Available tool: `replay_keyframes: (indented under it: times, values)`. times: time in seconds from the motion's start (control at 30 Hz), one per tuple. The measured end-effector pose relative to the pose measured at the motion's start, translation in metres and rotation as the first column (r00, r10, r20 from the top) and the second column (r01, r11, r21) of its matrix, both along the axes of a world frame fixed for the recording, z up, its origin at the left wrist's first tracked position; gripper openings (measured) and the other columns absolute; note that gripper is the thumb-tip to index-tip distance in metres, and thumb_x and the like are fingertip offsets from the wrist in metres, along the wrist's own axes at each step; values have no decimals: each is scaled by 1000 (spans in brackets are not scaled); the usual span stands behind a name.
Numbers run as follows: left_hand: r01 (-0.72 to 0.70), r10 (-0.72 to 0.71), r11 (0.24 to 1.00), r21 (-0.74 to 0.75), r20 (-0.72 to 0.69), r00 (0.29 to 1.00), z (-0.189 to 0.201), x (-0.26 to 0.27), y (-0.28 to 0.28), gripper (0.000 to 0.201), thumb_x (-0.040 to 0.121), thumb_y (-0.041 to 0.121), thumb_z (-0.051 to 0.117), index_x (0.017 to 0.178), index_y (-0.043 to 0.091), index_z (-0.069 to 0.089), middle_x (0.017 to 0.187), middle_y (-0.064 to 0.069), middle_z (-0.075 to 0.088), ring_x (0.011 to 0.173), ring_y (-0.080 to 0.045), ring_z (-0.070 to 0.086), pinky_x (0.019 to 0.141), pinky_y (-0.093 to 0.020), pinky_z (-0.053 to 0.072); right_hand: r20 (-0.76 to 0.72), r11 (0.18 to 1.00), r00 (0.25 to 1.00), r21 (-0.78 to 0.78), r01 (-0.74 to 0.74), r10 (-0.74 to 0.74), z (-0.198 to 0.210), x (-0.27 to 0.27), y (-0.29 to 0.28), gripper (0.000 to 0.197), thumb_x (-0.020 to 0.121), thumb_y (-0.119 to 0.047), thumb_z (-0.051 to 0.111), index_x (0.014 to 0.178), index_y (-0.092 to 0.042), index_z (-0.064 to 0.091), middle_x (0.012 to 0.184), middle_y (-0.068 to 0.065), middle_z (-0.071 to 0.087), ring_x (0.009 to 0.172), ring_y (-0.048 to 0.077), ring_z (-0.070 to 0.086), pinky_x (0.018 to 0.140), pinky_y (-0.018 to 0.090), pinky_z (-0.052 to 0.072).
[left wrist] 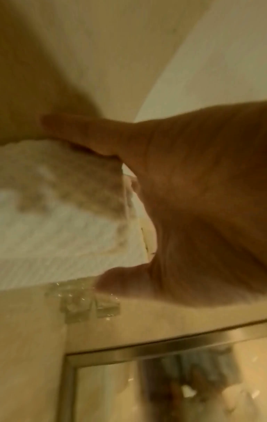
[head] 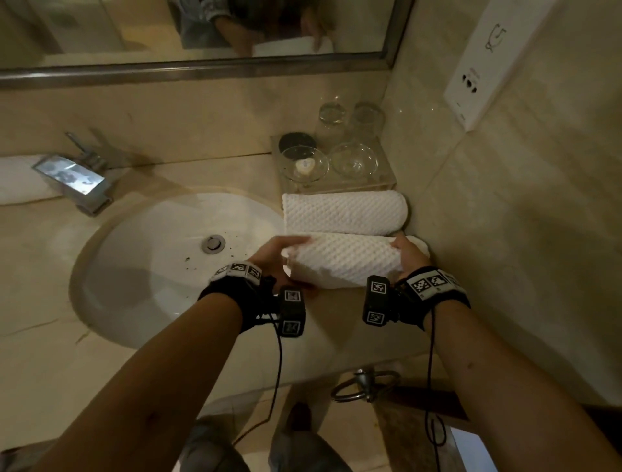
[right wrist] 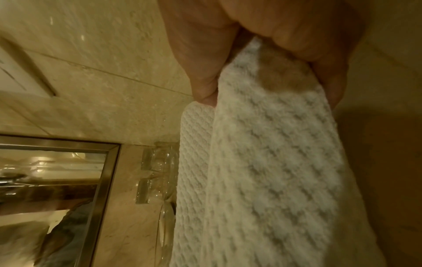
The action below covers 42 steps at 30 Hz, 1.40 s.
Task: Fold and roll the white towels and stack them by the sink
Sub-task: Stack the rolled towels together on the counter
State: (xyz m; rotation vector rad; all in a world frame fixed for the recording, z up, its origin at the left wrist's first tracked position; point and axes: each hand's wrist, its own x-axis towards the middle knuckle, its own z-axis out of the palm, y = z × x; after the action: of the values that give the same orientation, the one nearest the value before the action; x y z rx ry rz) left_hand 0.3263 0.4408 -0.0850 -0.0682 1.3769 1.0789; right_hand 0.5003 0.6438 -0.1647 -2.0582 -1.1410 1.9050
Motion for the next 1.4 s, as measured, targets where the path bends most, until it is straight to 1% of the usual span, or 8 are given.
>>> replay_keyframes:
  times: [0.07,0.3,0.6,0.7,0.83,1.07,1.2,1.4]
  values:
    - [-189,187,982,6,124,975,-7,-7,3,66,78,44,72,133,25,40,132,-15,41,113,-49,49,87,-66,46,-33,999,999,0,35,-35,2,2,-1,88,30,-51,72,110,-16,61,109,12,65,95,33,64,90,52,49]
    - [-243,251,962,-122,51,967,-11,16,3,61,73,57,69,117,17,51,117,-12,46,108,-37,50,92,-57,48,-70,999,997,-8,39,-40,53,8,-37,28,76,-31,66,93,-11,59,90,10,58,78,27,56,73,35,46]
    - [-247,244,961,-125,-42,969,-4,7,-17,60,62,42,70,114,16,56,118,-13,51,109,-35,52,86,-57,49,-195,999,980,-29,38,-43,57,7,-64,54,77,-42,67,123,-14,60,119,16,63,101,36,62,89,43,49]
    - [-263,257,953,-150,-55,965,-6,-2,-36,61,57,42,69,110,16,58,118,-13,55,108,-33,54,82,-55,51,-230,999,973,-35,-32,23,57,0,-75,44,79,-46,68,108,-12,66,108,13,68,88,29,63,74,36,55]
    - [-303,302,941,-153,-29,953,-13,-20,-72,50,56,40,67,99,17,59,109,-9,60,110,-31,56,86,-49,50,-255,993,961,-22,-116,107,68,-19,-95,30,91,-40,58,101,-13,64,106,14,65,98,27,59,96,39,45]
    - [-421,419,903,-81,-43,907,6,-62,-145,32,83,43,53,97,13,54,97,-13,58,92,-31,57,84,-44,49,-144,920,914,-50,-389,379,74,-91,-137,36,74,-36,65,103,-13,67,97,14,69,88,32,63,80,40,48]
    - [-519,503,850,-89,-154,851,21,-100,-197,25,85,36,55,81,11,50,84,-14,52,79,-30,51,97,-48,42,-149,901,897,-66,-429,416,63,-150,-171,49,53,-37,74,96,-15,63,108,11,69,102,36,63,98,59,38]
    - [-583,550,809,-71,-257,795,32,-185,-291,27,82,37,57,86,11,56,87,-13,56,85,-30,56,96,-46,44,-275,879,864,-108,-464,422,68,-247,-265,53,59,-38,71,105,-13,64,108,12,70,98,37,64,92,53,42]
